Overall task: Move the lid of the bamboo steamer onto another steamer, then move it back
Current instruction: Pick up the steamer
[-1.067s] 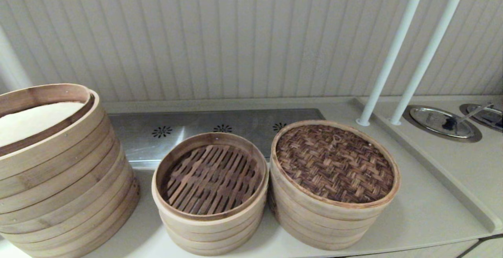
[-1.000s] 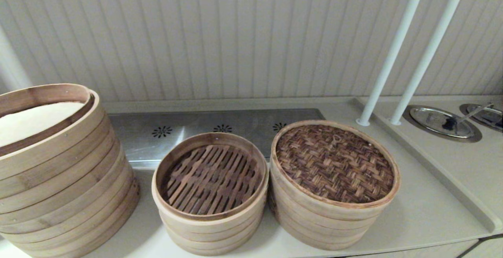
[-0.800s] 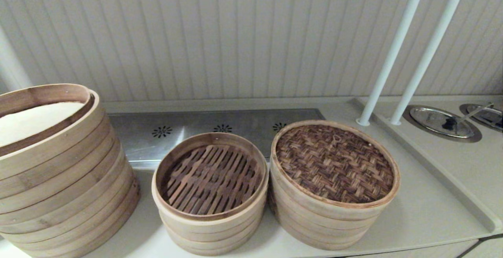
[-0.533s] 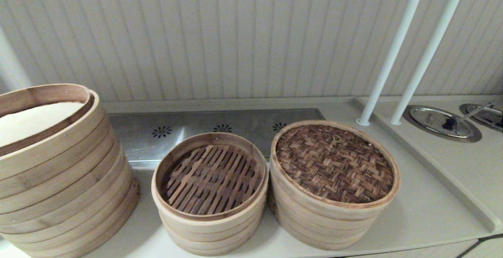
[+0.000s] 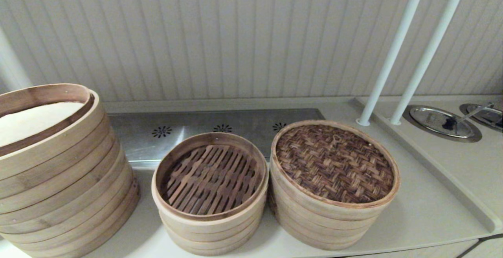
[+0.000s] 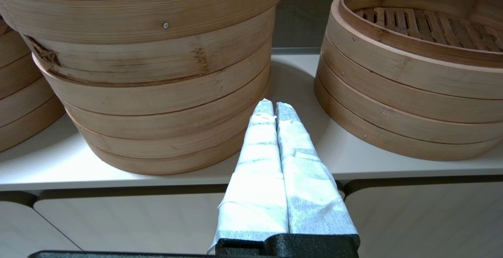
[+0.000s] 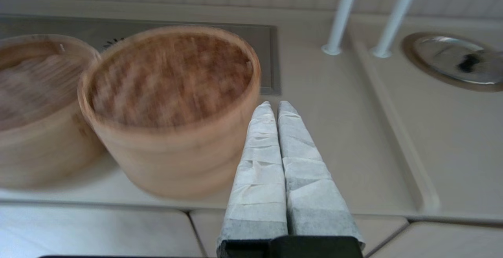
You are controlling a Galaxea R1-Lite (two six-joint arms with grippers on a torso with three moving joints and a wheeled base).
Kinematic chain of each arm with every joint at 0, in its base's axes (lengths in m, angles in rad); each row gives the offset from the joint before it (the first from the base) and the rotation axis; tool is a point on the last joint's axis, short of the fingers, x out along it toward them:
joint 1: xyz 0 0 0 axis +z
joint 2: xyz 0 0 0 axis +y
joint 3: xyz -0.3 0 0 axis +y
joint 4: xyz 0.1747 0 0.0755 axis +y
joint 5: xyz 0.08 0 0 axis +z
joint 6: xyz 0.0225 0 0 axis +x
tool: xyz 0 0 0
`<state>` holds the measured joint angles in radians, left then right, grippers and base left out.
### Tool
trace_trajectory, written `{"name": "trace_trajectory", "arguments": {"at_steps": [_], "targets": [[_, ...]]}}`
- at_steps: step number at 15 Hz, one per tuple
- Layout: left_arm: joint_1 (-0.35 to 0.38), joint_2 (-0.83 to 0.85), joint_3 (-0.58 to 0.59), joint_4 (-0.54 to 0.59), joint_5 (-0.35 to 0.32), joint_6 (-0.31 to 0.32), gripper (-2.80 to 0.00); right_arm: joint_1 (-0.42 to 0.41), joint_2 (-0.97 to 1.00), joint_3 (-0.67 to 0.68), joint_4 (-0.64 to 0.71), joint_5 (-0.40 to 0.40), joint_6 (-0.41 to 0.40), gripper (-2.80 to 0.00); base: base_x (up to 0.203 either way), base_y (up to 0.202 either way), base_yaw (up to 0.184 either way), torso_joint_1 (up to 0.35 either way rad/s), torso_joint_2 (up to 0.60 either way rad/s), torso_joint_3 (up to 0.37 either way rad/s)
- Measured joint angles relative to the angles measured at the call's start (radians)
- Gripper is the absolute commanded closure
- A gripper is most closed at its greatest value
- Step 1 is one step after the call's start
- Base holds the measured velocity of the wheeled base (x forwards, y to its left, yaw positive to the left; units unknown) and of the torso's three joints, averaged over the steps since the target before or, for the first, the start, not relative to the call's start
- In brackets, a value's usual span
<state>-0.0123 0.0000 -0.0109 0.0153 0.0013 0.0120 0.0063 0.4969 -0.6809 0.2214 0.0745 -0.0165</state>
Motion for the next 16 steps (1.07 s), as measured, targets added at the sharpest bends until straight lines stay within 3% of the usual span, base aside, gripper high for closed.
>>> {"name": "trace_trajectory", "arguments": {"at_steps": [4, 8, 10, 12, 13, 14, 16], "targets": [[0.0, 0.0, 0.0, 0.0, 0.0, 0.0, 0.0, 0.06, 0.45, -0.403, 0.107, 0.001, 0.089, 0.0, 0.0, 0.0, 0.0, 0.0, 0.0, 0.0], [0.0, 0.0, 0.0, 0.0, 0.0, 0.0, 0.0, 0.197, 0.876, -0.896, 0.444, -0.038, 0.206, 0.0, 0.0, 0.0, 0.0, 0.0, 0.0, 0.0], [0.0, 0.0, 0.0, 0.0, 0.0, 0.0, 0.0, 0.273, 1.054, -1.096, 0.612, -0.095, 0.253, 0.0, 0.0, 0.0, 0.0, 0.0, 0.0, 0.0], [0.0, 0.0, 0.0, 0.0, 0.0, 0.0, 0.0, 0.347, 1.212, -1.212, 0.742, -0.196, 0.293, 0.0, 0.0, 0.0, 0.0, 0.0, 0.0, 0.0], [0.0, 0.0, 0.0, 0.0, 0.0, 0.0, 0.0, 0.381, 1.277, -1.237, 0.775, -0.243, 0.313, -2.19, 0.0, 0.0, 0.0, 0.0, 0.0, 0.0], [0.0, 0.0, 0.0, 0.0, 0.0, 0.0, 0.0, 0.41, 1.333, -1.253, 0.791, -0.276, 0.341, -2.8, 0.0, 0.0, 0.0, 0.0, 0.0, 0.0], [0.0, 0.0, 0.0, 0.0, 0.0, 0.0, 0.0, 0.452, 1.411, -1.268, 0.798, -0.295, 0.39, -2.8, 0.0, 0.0, 0.0, 0.0, 0.0, 0.0]]}}
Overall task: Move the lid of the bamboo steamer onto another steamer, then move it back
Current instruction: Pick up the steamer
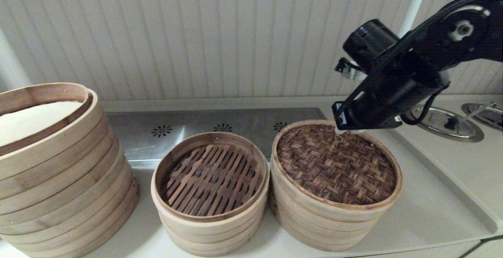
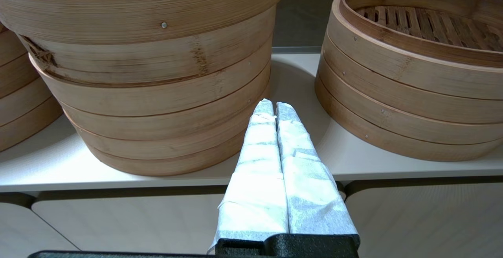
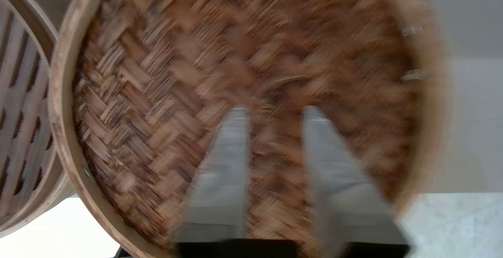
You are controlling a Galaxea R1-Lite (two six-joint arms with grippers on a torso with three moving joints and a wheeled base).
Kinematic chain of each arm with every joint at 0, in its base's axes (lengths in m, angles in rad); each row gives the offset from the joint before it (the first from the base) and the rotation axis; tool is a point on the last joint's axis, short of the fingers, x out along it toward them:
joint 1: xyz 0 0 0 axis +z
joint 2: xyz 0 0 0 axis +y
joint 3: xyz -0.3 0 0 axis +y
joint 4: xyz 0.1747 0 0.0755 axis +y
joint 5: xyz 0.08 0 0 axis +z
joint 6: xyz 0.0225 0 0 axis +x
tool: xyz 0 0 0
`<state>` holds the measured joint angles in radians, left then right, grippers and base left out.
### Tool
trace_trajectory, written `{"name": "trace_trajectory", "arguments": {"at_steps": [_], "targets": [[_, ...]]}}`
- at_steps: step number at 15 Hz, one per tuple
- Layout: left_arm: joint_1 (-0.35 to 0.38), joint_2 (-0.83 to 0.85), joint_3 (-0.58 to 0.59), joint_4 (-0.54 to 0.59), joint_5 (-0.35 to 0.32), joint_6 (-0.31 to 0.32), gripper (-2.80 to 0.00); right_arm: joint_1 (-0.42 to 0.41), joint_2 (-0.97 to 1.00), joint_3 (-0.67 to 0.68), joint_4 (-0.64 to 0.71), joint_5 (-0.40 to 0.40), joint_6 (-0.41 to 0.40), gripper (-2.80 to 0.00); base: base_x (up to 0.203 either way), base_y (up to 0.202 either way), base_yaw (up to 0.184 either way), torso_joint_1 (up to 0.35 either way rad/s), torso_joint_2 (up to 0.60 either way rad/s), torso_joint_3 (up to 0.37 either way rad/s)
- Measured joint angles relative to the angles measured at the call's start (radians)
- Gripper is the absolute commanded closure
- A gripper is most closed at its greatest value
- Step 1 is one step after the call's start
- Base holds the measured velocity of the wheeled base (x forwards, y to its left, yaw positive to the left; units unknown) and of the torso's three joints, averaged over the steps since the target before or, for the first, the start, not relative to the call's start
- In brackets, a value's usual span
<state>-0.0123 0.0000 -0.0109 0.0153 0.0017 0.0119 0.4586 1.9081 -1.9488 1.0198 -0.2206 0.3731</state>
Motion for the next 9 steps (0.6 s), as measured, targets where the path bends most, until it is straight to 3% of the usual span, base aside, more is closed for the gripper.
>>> {"name": "trace_trajectory", "arguments": {"at_steps": [9], "targets": [[0.0, 0.0, 0.0, 0.0, -0.001, 0.0, 0.0, 0.067, 0.06, 0.001, -0.001, -0.006, 0.175, -2.8, 0.0, 0.0, 0.0, 0.0, 0.0, 0.0]]}}
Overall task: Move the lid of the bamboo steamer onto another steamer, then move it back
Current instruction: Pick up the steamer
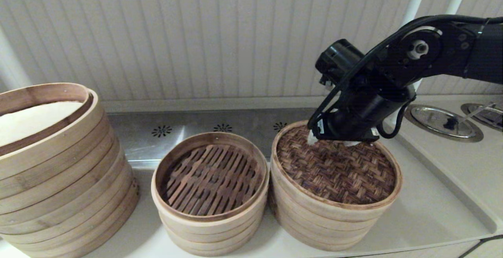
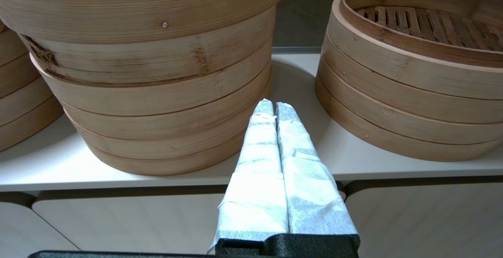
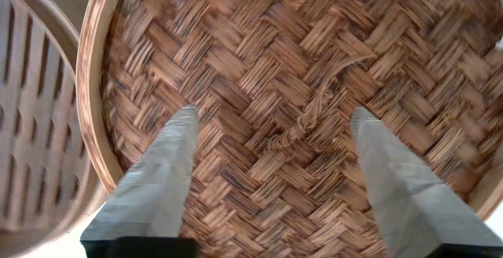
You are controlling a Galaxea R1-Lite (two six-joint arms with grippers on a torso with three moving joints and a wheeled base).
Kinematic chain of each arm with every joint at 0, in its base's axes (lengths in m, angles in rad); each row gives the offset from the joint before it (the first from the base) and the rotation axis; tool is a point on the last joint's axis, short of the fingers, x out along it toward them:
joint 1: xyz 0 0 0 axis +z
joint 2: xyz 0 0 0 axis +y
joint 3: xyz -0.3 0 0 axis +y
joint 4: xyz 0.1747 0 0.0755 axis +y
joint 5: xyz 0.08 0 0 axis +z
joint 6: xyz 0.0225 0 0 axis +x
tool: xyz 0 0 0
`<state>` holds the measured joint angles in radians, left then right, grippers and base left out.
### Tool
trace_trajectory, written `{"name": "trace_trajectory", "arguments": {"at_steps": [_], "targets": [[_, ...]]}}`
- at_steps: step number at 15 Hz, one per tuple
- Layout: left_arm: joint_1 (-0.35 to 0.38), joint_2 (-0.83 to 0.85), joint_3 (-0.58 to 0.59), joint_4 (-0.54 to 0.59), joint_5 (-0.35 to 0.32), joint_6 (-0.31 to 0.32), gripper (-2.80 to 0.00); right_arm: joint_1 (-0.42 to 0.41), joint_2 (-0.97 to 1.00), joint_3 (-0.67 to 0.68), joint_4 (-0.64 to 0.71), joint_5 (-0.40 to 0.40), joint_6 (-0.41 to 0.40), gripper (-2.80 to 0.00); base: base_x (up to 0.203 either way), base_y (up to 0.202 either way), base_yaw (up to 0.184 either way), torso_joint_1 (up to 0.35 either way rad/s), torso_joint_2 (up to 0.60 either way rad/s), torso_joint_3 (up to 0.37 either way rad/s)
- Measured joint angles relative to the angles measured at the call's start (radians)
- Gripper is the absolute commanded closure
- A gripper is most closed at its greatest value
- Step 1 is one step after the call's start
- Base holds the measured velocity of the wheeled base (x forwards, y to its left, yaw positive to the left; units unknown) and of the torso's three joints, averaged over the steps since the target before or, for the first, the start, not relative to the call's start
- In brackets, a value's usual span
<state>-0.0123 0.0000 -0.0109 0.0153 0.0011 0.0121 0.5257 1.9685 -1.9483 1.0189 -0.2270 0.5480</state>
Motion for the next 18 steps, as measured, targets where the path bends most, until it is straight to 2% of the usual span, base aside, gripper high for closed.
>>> {"name": "trace_trajectory", "arguments": {"at_steps": [3, 6, 8, 13, 18], "targets": [[0.0, 0.0, 0.0, 0.0, 0.0, 0.0, 0.0, 0.003, 0.012, 0.0, -0.005, -0.032, 0.081, -2.8, 0.0, 0.0, 0.0, 0.0, 0.0, 0.0], [0.0, 0.0, 0.0, 0.0, 0.0, 0.0, 0.0, 0.032, 0.043, -0.001, -0.024, -0.15, 0.229, -2.8, 0.0, 0.0, 0.0, 0.0, 0.0, 0.0], [0.0, 0.0, 0.0, 0.0, 0.0, 0.0, 0.0, 0.052, 0.052, -0.001, -0.029, -0.178, 0.309, -2.8, 0.0, 0.0, 0.0, 0.0, 0.0, 0.0], [0.0, 0.0, 0.0, 0.0, 0.0, 0.0, 0.0, 0.08, 0.057, 0.001, -0.023, -0.19, 0.375, -2.8, 0.0, 0.0, 0.0, 0.0, 0.0, 0.0], [0.0, 0.0, 0.0, 0.0, 0.0, 0.0, 0.0, 0.089, 0.07, 0.011, -0.023, -0.338, 0.429, -2.8, 0.0, 0.0, 0.0, 0.0, 0.0, 0.0]]}}
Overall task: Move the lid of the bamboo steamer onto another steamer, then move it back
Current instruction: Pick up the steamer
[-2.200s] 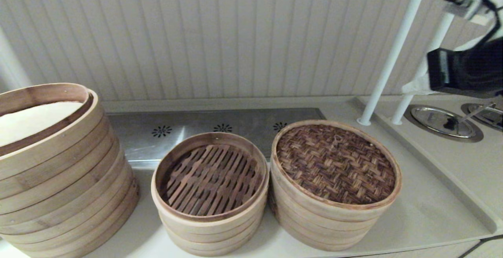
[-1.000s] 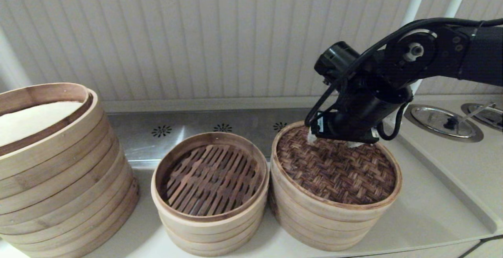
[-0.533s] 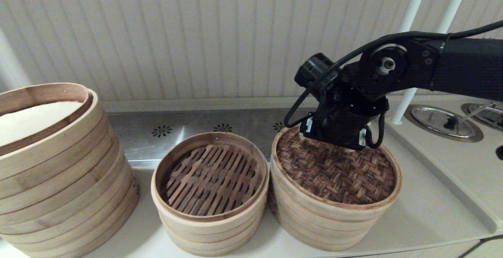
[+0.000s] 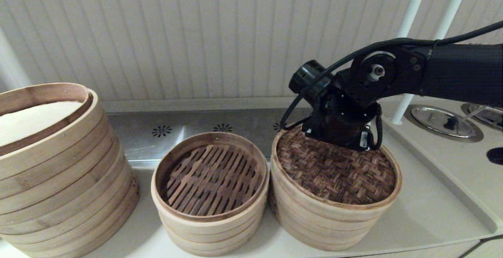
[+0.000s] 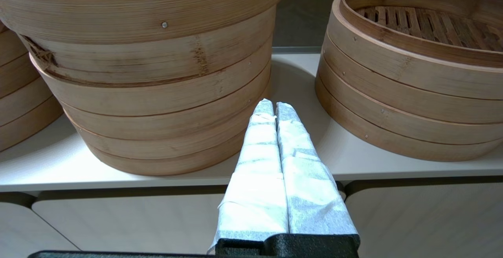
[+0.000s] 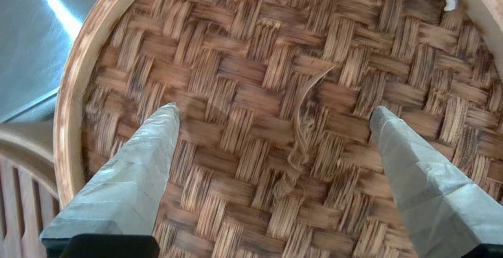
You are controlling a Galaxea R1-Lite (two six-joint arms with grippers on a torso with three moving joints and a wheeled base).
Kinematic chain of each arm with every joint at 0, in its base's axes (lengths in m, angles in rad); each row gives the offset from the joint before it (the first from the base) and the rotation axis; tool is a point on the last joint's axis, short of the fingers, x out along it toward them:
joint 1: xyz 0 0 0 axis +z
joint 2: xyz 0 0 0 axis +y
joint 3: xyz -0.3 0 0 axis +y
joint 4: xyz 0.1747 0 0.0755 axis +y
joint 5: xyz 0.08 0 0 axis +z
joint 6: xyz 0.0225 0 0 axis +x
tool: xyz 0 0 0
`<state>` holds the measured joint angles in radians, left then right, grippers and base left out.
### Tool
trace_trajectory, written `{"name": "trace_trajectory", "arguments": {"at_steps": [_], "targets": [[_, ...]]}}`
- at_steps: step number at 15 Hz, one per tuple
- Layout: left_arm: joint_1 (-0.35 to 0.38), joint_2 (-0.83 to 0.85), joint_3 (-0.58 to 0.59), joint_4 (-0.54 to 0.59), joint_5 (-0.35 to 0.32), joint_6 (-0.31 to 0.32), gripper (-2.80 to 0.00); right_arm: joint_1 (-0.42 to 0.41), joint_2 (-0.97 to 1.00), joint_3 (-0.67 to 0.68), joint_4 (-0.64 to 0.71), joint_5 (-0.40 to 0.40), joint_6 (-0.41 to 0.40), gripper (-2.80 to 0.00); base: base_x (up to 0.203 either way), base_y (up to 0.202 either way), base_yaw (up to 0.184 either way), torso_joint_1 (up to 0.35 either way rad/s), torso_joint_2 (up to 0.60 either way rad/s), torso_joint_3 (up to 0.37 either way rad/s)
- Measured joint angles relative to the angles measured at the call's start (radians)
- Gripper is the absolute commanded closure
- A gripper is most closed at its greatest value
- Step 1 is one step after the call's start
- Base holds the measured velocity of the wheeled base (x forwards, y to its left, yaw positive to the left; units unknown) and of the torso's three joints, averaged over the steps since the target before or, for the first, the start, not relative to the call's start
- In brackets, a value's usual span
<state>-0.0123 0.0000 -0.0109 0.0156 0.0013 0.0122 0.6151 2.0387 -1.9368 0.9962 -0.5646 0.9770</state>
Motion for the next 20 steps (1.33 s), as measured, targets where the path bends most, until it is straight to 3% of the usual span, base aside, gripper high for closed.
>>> {"name": "trace_trajectory", "arguments": {"at_steps": [8, 9, 20], "targets": [[0.0, 0.0, 0.0, 0.0, 0.0, 0.0, 0.0, 0.032, 0.004, 0.025, -0.003, -0.021, 0.011, -2.8, 0.0, 0.0, 0.0, 0.0, 0.0, 0.0], [0.0, 0.0, 0.0, 0.0, 0.0, 0.0, 0.0, 0.032, 0.004, 0.032, -0.005, -0.021, 0.011, 0.0, 0.0, 0.0, 0.0, 0.0, 0.0, 0.0], [0.0, 0.0, 0.0, 0.0, 0.0, 0.0, 0.0, 0.03, 0.006, 0.053, -0.011, -0.023, 0.032, 0.0, 0.0, 0.0, 0.0, 0.0, 0.0, 0.0]]}}
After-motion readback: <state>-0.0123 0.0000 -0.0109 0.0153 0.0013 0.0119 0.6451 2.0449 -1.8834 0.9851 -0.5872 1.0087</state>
